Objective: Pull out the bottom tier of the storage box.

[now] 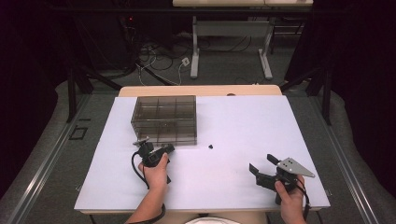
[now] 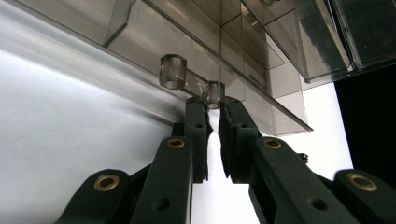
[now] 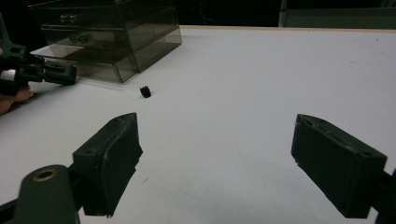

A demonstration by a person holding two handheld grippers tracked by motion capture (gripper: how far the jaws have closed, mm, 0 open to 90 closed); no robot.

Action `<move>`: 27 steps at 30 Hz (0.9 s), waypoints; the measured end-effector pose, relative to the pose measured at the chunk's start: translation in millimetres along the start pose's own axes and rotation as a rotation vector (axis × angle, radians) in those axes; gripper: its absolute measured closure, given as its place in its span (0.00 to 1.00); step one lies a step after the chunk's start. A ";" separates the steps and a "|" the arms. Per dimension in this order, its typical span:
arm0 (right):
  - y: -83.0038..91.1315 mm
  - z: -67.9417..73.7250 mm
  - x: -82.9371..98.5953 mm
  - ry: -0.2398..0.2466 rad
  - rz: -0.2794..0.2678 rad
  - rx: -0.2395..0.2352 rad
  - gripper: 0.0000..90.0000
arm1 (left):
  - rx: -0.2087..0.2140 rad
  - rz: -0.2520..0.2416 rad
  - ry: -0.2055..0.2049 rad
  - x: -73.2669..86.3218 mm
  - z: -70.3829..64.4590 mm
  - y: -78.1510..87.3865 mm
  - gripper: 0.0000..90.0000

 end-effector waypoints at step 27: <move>0.0 -0.5 -0.3 0.004 -0.004 -0.003 0.17 | 0.029 -0.008 0.000 1.6 -0.3 2.9 0.82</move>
Point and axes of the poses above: each handheld gripper's, and its own axes: y roughly backward along the jaws, x roughly out of its underside, z roughly to its left, the point moved 8 cm from there along -y, roughly forward along the jaws, and after that the axes turned 6 degrees about -z, right-handed, at the moved point
